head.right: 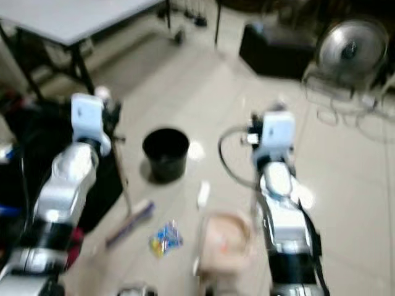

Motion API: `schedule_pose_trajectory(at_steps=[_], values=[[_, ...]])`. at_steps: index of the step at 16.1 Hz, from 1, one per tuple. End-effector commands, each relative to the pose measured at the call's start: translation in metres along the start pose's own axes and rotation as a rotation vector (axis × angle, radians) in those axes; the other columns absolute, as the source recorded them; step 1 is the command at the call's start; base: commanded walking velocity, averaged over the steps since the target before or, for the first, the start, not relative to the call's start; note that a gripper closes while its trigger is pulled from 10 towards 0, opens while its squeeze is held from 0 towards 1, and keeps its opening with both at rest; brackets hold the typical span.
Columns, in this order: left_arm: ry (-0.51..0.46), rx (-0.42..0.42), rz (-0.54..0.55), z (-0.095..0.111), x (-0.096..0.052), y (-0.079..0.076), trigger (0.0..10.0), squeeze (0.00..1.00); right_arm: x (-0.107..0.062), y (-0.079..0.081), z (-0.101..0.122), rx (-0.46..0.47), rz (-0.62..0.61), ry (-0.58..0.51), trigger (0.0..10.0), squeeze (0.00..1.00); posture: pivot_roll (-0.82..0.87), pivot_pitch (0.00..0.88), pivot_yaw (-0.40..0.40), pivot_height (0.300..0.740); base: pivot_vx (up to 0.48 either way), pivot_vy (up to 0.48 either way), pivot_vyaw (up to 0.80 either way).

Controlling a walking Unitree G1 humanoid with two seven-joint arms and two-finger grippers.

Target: Sweep floor

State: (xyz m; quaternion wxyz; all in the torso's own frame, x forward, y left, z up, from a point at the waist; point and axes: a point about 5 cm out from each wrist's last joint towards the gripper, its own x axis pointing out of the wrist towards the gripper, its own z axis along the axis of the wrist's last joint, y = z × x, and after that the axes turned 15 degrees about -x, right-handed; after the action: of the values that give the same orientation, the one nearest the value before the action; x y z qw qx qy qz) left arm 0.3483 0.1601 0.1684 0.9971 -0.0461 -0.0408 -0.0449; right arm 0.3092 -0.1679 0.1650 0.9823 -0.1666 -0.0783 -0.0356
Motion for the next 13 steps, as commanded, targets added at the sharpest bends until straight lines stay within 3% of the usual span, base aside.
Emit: schedule_pose_trajectory(at_steps=[1,4,8,13], values=[[-0.057,0.01,-0.034,0.012,0.006,-0.012,10.0,0.0,0.002,-0.006,0.003,-0.03,-0.007,-0.034,10.0,0.0,-0.04,0.181,0.001,0.74,0.322,0.0,0.0],[-0.049,-0.006,-0.031,0.004,0.008,-0.017,10.0,0.0,0.002,-0.004,0.001,-0.044,-0.009,-0.058,10.0,0.0,-0.03,0.205,0.0,0.74,0.0,0.0,0.0],[-0.107,0.055,0.04,-0.001,0.006,-0.009,10.0,0.0,0.001,-0.003,-0.006,-0.056,-0.014,-0.122,10.0,0.0,0.01,0.236,0.018,0.74,0.0,0.0,0.0],[-0.152,0.062,0.122,-0.013,0.0,-0.007,10.0,0.0,0.004,0.005,-0.007,-0.129,0.046,-0.213,10.0,0.0,0.03,0.291,0.026,0.74,0.0,0.0,0.0]])
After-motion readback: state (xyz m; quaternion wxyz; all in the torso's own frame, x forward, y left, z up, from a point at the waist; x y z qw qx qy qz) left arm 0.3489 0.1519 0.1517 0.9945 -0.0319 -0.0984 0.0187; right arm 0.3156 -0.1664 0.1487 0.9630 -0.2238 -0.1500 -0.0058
